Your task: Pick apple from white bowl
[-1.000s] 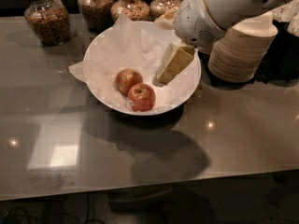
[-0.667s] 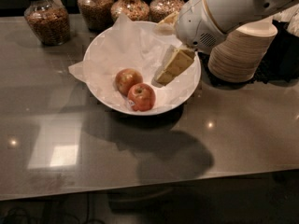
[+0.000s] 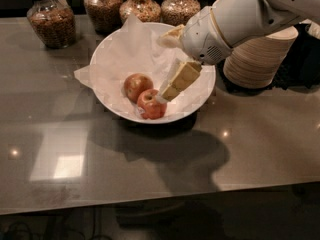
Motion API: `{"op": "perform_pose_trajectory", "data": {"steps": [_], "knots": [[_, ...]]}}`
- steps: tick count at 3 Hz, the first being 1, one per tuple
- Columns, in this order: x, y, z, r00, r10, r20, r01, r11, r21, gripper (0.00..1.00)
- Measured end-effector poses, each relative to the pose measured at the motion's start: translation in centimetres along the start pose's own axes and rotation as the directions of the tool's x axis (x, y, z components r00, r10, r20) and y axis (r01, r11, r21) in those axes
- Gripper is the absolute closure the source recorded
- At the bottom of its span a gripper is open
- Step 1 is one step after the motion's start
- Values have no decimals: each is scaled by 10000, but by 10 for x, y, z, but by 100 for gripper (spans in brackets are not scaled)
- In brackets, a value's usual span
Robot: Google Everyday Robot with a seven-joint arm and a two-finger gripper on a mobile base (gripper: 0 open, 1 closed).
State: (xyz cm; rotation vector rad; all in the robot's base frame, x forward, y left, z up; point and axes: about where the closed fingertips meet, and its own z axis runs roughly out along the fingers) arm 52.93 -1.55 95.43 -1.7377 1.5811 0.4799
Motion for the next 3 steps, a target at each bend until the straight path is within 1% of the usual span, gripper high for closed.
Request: {"op": "perform_pose_trajectory", "data": {"steps": [1, 2, 3], "knots": [[3, 0, 15, 9991, 226, 349, -212, 9990, -386, 21], [10, 3, 23, 9972, 543, 513, -511, 9968, -619, 28], [14, 10, 26, 9946, 819, 645, -774, 9946, -686, 28]]}}
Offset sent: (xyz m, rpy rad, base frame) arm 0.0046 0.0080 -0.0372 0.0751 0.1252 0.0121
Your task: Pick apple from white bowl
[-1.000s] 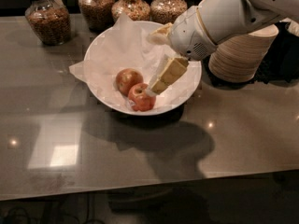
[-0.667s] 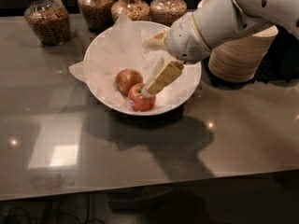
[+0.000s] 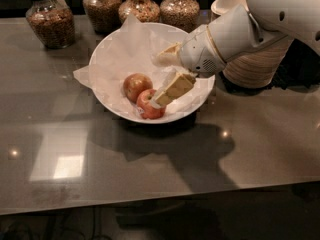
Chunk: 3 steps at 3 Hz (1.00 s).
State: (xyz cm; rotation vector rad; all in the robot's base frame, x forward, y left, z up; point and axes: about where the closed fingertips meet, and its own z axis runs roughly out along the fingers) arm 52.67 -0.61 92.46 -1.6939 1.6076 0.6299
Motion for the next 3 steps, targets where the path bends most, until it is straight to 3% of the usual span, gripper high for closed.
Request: {"op": "perform_pose_trajectory", "data": {"steps": [3], "knots": [[24, 10, 29, 9963, 812, 271, -800, 9959, -420, 28]]}}
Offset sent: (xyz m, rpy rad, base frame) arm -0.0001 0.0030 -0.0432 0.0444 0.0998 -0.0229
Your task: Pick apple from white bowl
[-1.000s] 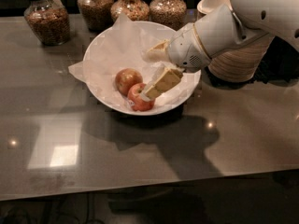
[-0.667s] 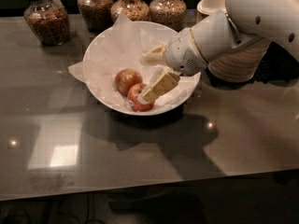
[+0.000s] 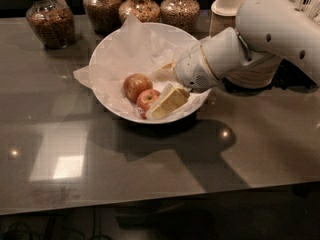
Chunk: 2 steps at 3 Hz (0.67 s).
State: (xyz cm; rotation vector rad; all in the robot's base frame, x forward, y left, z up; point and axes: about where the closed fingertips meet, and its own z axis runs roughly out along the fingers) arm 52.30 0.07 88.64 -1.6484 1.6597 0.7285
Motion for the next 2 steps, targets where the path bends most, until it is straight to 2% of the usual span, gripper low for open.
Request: {"op": "perform_pose_trajectory", "data": {"steps": [2], "knots": [[21, 2, 14, 9982, 587, -77, -587, 9983, -17, 25]]}}
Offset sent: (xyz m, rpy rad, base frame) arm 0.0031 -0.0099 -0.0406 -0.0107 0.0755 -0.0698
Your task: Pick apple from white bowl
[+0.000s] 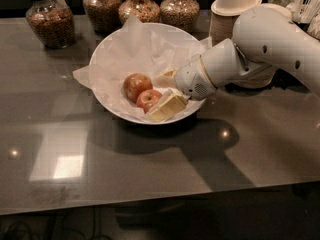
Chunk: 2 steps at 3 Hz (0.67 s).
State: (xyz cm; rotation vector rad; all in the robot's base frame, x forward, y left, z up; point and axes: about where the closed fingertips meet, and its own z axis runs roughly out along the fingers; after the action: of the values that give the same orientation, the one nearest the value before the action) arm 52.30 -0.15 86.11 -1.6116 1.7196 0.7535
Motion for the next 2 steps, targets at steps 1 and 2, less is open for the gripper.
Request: {"op": "perform_pose_trajectory", "data": {"steps": [1, 2], "knots": [[3, -2, 1, 9999, 117, -32, -117, 9999, 15, 25], [13, -6, 4, 9990, 422, -117, -422, 9991, 15, 24]]}}
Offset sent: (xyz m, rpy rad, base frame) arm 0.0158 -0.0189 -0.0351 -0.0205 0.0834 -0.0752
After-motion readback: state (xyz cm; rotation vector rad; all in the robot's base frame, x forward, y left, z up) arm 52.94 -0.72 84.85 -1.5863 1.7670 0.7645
